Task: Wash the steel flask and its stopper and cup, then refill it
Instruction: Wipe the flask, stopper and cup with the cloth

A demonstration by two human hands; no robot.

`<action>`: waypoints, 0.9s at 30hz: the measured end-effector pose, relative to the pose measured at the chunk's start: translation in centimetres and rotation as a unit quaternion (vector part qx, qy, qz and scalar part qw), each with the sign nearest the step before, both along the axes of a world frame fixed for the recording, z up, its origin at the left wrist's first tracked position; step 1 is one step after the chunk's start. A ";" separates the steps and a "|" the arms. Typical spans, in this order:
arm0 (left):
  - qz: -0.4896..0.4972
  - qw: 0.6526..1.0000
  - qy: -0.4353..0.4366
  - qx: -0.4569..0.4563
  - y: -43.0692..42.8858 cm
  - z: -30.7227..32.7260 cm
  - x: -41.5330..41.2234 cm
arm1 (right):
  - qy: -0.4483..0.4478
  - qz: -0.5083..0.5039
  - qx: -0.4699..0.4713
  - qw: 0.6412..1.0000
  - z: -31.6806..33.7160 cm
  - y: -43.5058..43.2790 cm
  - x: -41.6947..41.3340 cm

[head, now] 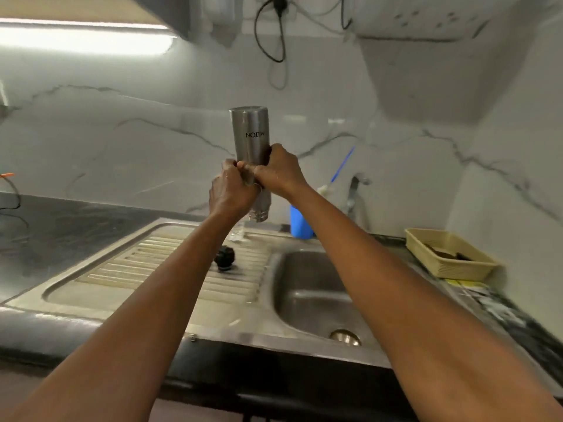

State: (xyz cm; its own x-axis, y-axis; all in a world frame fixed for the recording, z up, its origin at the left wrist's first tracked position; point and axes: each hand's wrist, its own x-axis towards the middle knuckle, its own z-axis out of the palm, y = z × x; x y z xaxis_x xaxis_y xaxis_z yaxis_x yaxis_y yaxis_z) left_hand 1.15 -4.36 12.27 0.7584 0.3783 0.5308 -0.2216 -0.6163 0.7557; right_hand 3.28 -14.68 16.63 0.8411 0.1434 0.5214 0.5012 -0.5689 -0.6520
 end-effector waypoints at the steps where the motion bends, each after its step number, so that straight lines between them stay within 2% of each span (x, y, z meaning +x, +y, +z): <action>1: -0.017 1.000 -0.001 0.003 -2.0 -0.2 0.0 | -0.002 -0.014 -0.001 1.000 -0.3 -2.2 -0.2; 7: -0.143 0.989 -0.011 0.023 -11.1 -4.6 0.8 | 0.074 -0.056 0.068 0.993 -3.6 -13.4 -0.9; 10: -0.187 0.982 0.006 0.020 -14.1 -7.4 2.1 | 0.102 -0.082 0.166 0.977 -6.8 -17.2 -0.4; 12: -0.199 0.979 0.026 0.020 -15.9 -8.9 3.1 | 0.133 -0.083 0.253 0.955 -8.9 -19.1 0.2; 14: -0.149 0.987 0.056 0.020 -17.2 -10.0 4.2 | 0.174 -0.062 0.346 0.920 -10.9 -20.6 0.6; 15: -0.113 0.991 0.074 -0.010 -17.5 -10.5 4.6 | 0.187 -0.055 0.386 0.902 -11.8 -21.1 0.6; 18: -0.068 0.970 0.118 -0.203 -17.3 -11.7 5.4 | 0.218 -0.038 0.524 0.822 -14.2 -22.2 1.1; 20: -0.104 0.951 0.116 -0.269 -17.1 -12.8 6.2 | 0.250 -0.015 0.620 0.744 -15.2 -22.4 1.6; 23: -0.204 0.929 0.093 -0.293 -17.5 -14.1 6.8 | 0.259 0.025 0.723 0.640 -16.0 -22.0 2.1; 25: -0.273 0.911 0.120 -0.285 -18.3 -14.2 6.6 | 0.249 0.036 0.745 0.618 -16.4 -21.7 2.5; 27: -0.345 0.894 0.145 -0.246 -19.0 -14.1 6.5 | 0.247 0.037 0.736 0.629 -16.5 -21.4 2.7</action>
